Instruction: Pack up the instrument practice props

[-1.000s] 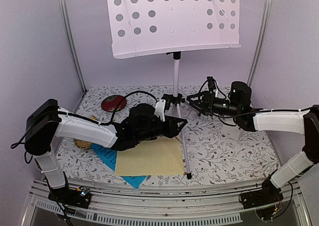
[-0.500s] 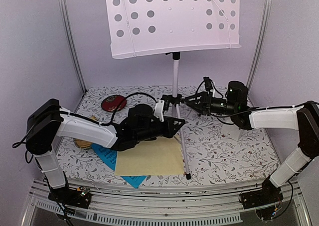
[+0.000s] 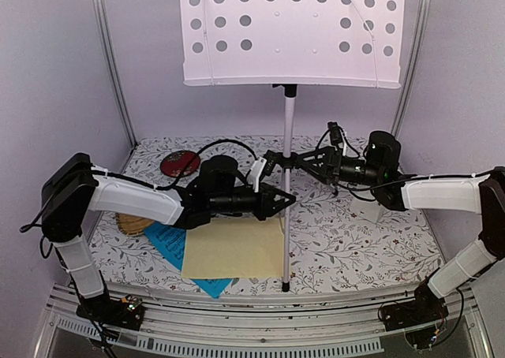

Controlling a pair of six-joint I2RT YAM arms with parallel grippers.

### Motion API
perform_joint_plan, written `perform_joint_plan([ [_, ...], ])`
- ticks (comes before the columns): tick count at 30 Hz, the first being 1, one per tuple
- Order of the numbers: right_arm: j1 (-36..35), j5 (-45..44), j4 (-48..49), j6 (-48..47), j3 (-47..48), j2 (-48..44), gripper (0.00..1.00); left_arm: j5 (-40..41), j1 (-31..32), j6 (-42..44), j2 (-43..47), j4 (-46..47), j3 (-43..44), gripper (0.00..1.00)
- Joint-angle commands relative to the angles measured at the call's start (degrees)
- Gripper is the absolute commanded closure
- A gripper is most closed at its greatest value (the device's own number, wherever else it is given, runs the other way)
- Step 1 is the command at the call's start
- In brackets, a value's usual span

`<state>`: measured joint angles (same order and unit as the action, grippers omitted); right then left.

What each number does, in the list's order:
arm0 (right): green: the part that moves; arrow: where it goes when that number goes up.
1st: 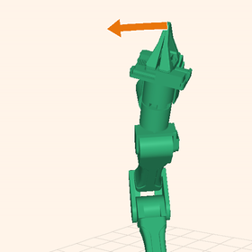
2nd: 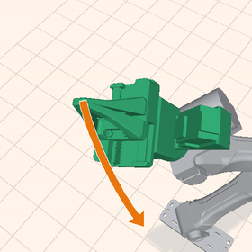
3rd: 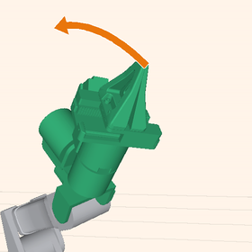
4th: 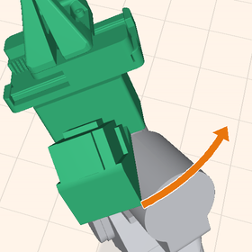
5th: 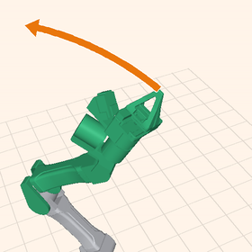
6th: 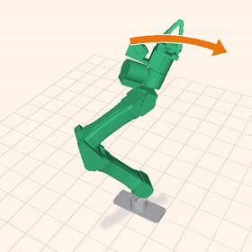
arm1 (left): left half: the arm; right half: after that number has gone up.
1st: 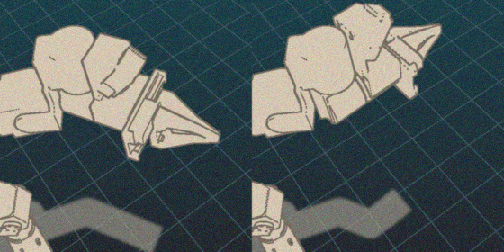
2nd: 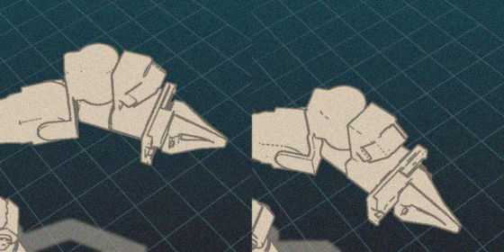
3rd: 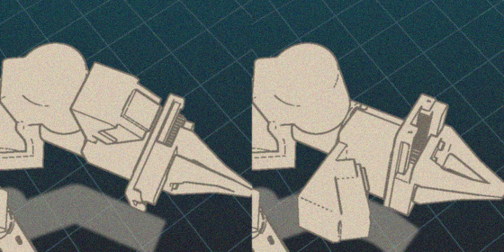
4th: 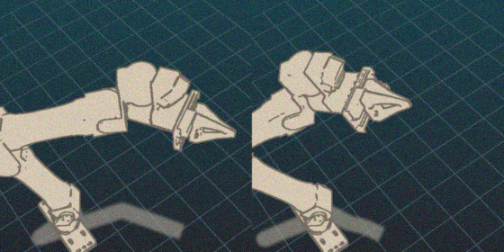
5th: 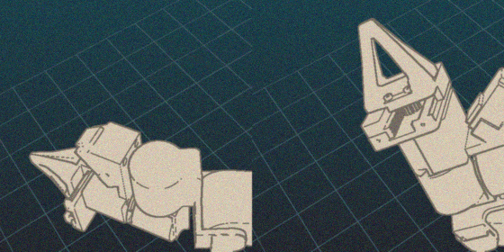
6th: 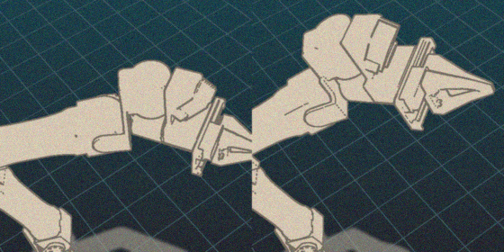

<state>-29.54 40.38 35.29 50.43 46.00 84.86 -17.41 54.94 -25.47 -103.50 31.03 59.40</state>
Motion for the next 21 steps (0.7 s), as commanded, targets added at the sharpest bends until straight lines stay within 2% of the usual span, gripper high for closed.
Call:
perform_joint_plan([
  [1, 0.4, -0.5, 2.2, 0.7, -1.6, -1.9, 0.49, -3.0, -0.6, 13.8, 0.7, -0.8, 1.6, 1.0],
  [5, 0.4, -0.7, 2.7, 0.8, -1.9, -1.6, 0.56, -1.7, -0.6, 13.2, 0.6, -0.9, 1.5, 1.0],
  [11, 0.3, -1.1, 3.3, 0.2, -2.2, -1.2, 0.75, -1.5, -0.6, 13.1, 0.5, -1.1, 1.5, 1.0],
  [21, 0.4, -1.0, 3.6, -2.8, -2.1, -0.9, 0.8, -1.6, -0.6, 13.5, 0.5, -1.5, 1.6, 1.0],
])
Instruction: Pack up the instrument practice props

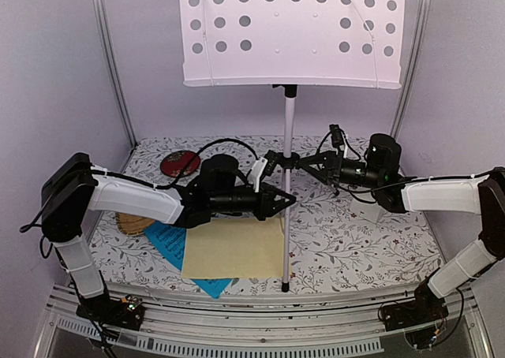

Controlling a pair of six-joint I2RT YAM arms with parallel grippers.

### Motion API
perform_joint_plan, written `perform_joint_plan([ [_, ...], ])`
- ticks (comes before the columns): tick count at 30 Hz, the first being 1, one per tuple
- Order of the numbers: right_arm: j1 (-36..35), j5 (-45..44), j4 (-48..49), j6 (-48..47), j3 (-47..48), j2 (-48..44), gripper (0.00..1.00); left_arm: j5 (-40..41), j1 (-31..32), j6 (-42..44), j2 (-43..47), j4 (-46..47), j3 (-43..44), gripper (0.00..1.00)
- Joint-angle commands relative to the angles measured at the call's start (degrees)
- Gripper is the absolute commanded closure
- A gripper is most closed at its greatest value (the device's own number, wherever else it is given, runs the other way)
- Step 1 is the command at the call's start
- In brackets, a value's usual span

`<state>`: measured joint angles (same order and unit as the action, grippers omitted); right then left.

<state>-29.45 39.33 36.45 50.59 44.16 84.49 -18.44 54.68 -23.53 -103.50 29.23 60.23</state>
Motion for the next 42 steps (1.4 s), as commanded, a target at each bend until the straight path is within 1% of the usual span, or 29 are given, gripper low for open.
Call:
perform_joint_plan([
  [1, 0.3, 0.0, 2.4, -3.6, -0.3, -0.7, 0.8, -0.5, -0.4, 11.5, 0.5, 0.4, 0.8, 1.0],
  [2, 0.2, 0.1, 2.4, -4.6, -0.5, -0.8, 0.8, -0.5, -0.4, 11.5, 0.5, 0.5, 0.8, 1.0],
  [4, 0.3, 0.3, 2.4, -6.7, -0.8, -1.1, 0.86, -0.5, -0.3, 11.4, 0.5, 0.5, 0.8, 1.0],
  [8, 0.3, 0.7, 2.4, -10.7, -0.8, -1.3, 0.89, -0.1, -0.4, 11.4, 0.4, 0.2, 0.8, 1.0],
  [13, 0.3, 0.3, 1.3, -16.7, -0.4, -0.9, 0.97, 0.2, -0.3, 11.4, 0.3, -0.2, 0.9, 1.0],
  [17, 0.2, 0.2, -0.3, -22.5, -0.2, -1.5, 0.97, 0.2, -0.3, 11.2, 0.3, -0.8, 1.1, 1.0],
  [18, 0.2, -0.3, -2.3, -25.8, 0.3, -2.0, 0.97, 0.3, -0.3, 11.0, 0.2, -0.9, 1.2, 1.0],
  [19, 0.1, -1.4, -5.6, -28.6, 1.1, -2.9, 0.97, 0.4, -0.3, 10.9, 0.1, -1.2, 1.3, 1.0],
  [21, -0.3, -5.5, -11.2, -38.3, 1.9, -4.6, 0.97, 0.3, -0.2, 10.6, 0.0, -1.7, 1.6, 1.0],
  [24, -0.6, -9.2, -15.6, -48.0, 3.0, -5.8, 0.97, -0.1, -0.1, 10.8, -0.4, -2.7, 2.0, 1.0],
  [27, -1.8, -12.9, -18.8, -54.9, 4.5, -6.0, 0.97, 0.0, -0.1, 11.0, -0.6, -3.4, 2.6, 1.0],
  [38, -6.9, -34.1, -18.4, -83.2, 4.2, -7.2, 0.98, -0.5, 0.0, 10.9, -0.6, -3.9, 2.5, 1.0],
  [42, -7.9, -39.7, -13.5, -92.6, 1.6, -9.2, 0.98, -0.8, 0.0, 10.9, -0.5, -4.2, 2.3, 1.0],
])
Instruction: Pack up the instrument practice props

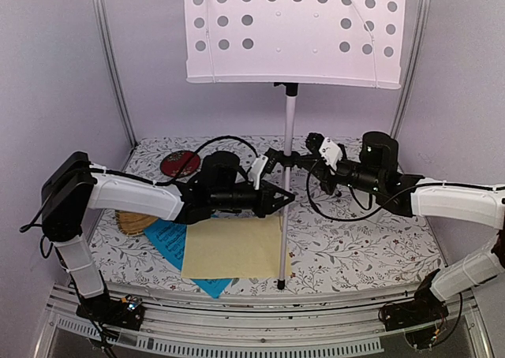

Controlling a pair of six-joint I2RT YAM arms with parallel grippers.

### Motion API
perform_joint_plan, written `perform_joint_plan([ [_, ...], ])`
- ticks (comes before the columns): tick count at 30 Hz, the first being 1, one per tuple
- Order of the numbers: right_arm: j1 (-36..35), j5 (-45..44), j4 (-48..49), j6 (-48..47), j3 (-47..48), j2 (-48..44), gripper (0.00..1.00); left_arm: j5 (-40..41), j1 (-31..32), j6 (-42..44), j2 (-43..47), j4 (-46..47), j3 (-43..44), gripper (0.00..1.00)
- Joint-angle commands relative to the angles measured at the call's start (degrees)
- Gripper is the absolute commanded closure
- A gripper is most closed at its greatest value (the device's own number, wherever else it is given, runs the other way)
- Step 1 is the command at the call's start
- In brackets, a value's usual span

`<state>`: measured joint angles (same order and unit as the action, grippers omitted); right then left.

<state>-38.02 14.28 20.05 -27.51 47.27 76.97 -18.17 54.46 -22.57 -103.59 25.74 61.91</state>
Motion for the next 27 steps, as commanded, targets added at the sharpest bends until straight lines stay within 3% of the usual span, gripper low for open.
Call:
perform_joint_plan([
  [1, 0.4, -15.6, 4.1, -17.0, -2.1, -2.1, 0.98, -1.1, 0.3, 9.9, -0.4, -0.8, 0.6, 1.0],
  [7, -0.5, -17.4, 11.5, -25.1, -5.1, -4.3, 0.96, -1.1, 0.3, 9.6, -0.6, -0.5, 0.5, 1.0],
  [11, -0.8, -17.3, 16.3, -24.8, -7.4, -5.4, 0.82, -1.2, 0.3, 9.3, -0.6, 0.2, 0.2, 1.0],
  [13, -0.8, -17.5, 18.0, -22.1, -8.6, -6.6, 0.69, -1.5, 0.3, 9.3, -0.7, 0.2, 0.3, 1.0],
  [15, -0.8, -17.5, 18.7, -18.6, -9.7, -8.4, 0.49, -1.5, 0.3, 9.4, -0.5, 0.0, 0.4, 0.99],
  [21, -0.6, -18.8, 16.1, 4.0, -12.7, -14.8, 0.12, -0.5, 0.3, 8.8, 1.2, 1.3, -0.4, 0.58],
  [27, 2.8, -4.1, 9.7, 27.7, -13.7, -19.2, 0.01, 1.5, 0.7, 5.6, 4.5, 4.6, -4.1, 0.32],
])
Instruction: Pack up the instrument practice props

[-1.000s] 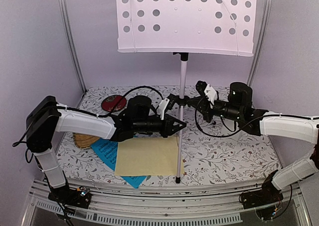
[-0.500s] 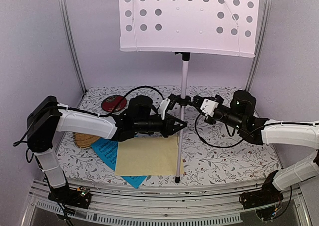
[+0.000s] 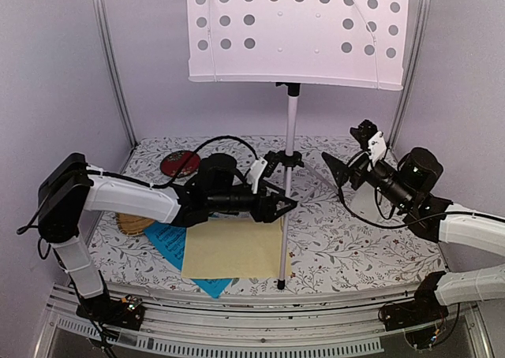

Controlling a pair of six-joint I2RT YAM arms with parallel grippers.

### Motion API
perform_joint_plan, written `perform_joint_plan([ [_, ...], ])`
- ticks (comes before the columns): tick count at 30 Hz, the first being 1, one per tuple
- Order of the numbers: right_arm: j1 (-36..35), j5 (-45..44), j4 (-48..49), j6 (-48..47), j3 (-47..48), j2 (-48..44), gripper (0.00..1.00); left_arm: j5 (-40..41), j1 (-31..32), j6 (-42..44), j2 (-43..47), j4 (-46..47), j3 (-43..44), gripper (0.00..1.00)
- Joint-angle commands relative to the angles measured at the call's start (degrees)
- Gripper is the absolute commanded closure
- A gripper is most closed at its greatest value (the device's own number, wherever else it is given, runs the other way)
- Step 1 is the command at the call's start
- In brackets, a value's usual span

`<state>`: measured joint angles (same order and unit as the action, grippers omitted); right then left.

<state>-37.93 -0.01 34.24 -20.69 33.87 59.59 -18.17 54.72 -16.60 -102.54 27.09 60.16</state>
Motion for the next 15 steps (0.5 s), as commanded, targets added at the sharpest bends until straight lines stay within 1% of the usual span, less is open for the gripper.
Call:
perform_joint_plan([
  [1, 4.0, 13.1, -5.9, 24.5, 0.4, -1.5, 0.02, 2.2, 0.6, -1.2, 3.7, 3.6, -2.9, 0.3],
  [3, 5.7, 17.1, -8.4, 33.9, 1.6, -0.4, 0.05, 3.7, 0.7, -3.5, 4.1, 3.9, -3.6, 0.29],
  [4, 6.0, 18.2, -9.2, 36.6, 2.0, 0.1, 0.06, 4.2, 0.7, -4.6, 4.3, 4.3, -4.0, 0.29],
  [6, 6.2, 19.9, -9.5, 42.7, 2.3, 0.9, 0.08, 5.2, 1.0, -7.0, 4.4, 5.3, -4.7, 0.29],
  [9, 6.2, 21.2, -9.7, 55.3, 1.9, 2.3, 0.1, 6.5, 1.5, -10.1, 4.2, 6.5, -5.0, 0.29],
  [10, 6.2, 21.5, -9.4, 60.5, 1.5, 2.6, 0.1, 7.1, 1.7, -10.8, 4.1, 6.0, -4.7, 0.29],
  [12, 6.2, 22.8, -7.4, 66.8, 0.3, 3.2, 0.11, 8.0, 1.8, -11.5, 3.8, 5.3, -4.2, 0.29],
  [15, 6.2, 24.4, -3.2, 72.9, -0.7, 4.5, 0.13, 8.6, 2.1, -12.2, 3.5, 5.9, -4.4, 0.29],
])
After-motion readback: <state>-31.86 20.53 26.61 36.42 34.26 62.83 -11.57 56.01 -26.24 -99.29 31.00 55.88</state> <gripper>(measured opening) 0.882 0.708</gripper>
